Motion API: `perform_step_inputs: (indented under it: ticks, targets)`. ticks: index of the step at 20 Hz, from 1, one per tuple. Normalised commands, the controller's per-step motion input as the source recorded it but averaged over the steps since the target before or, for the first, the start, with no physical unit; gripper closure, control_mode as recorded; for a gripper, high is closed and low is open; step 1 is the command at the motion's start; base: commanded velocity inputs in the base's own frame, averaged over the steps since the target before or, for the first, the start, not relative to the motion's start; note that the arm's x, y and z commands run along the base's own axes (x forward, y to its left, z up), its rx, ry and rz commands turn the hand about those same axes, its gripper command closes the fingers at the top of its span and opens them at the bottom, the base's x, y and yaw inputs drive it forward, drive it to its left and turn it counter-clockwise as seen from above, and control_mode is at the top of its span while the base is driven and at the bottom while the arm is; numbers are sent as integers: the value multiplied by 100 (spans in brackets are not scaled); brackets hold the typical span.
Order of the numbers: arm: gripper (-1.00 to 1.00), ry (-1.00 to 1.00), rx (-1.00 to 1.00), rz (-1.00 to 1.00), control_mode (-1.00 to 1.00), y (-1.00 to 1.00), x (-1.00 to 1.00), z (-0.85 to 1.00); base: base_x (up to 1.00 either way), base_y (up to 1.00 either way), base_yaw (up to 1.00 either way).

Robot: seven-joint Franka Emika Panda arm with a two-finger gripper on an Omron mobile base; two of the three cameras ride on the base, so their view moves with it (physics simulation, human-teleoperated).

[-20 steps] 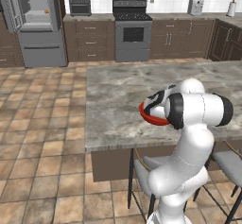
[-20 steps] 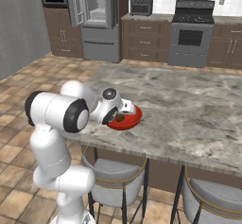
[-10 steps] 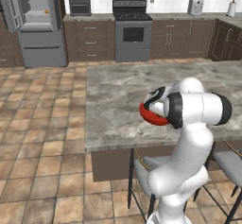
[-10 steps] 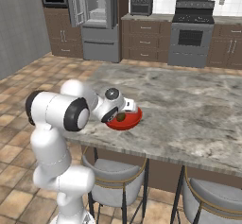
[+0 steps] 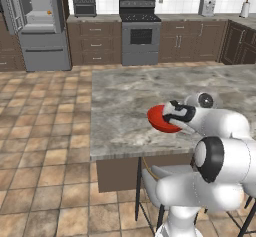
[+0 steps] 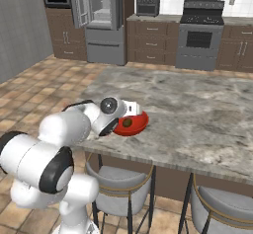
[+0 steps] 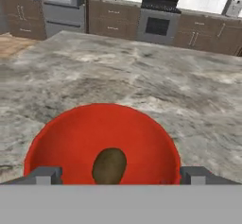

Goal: Retrieve the kiwi and orange from the fridge and place them into the bowl on the dining table.

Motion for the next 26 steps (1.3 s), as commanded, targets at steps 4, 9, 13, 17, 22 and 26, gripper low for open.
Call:
perform_step_inputs:
  ticks: [4,9,13,17,22,26]
  targets:
    - [-100,-24,-13,5,-100,1,-70,100,0,0,0]
    - [-100,-15,-14,3,-100,0,-59,100,0,0,0]
    - [-100,-2,-12,3,-100,0,-54,100,0,0,0]
    - [-100,0,-10,4,-100,0,-45,100,0,0,0]
    - [-100,5,-8,6,-100,0,-42,100,0,0,0]
    - [-100,17,-7,7,-100,4,-41,95,0,0,0]
